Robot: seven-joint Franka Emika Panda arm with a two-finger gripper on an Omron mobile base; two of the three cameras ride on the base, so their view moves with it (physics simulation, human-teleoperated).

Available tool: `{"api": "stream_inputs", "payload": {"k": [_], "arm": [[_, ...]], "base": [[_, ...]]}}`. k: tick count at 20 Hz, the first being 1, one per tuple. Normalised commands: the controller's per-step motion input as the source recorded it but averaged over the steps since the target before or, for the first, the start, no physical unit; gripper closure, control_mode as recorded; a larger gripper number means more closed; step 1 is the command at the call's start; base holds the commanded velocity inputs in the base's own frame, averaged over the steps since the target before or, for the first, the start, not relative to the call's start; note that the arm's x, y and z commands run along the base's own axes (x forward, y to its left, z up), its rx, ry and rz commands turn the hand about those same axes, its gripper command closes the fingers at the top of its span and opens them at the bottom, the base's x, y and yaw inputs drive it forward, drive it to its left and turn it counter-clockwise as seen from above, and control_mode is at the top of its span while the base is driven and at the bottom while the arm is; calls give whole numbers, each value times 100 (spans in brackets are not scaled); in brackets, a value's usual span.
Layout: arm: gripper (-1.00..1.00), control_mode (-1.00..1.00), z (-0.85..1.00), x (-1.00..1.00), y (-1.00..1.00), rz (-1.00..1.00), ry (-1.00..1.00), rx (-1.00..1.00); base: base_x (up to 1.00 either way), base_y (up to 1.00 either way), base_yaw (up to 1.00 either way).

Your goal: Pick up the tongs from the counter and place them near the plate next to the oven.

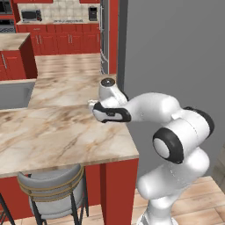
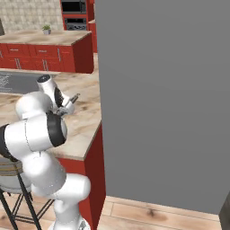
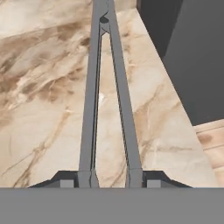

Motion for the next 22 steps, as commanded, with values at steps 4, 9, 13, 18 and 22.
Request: {"api": "stream_inputs", "payload": {"k": [4, 9, 13, 18, 22], "arm": [[100, -100, 100, -100, -23, 0, -22, 3], [100, -100, 100, -100, -14, 1, -22, 4], [100, -100, 34, -52, -2, 2, -14, 0], [100, -100, -3, -20, 4, 1, 1, 1], [100, 100, 0, 0, 0, 0, 0, 0]], "base": [[0, 0, 0], [0, 0, 0], [0, 0, 0], [0, 0, 0], [-94, 26, 39]]}}
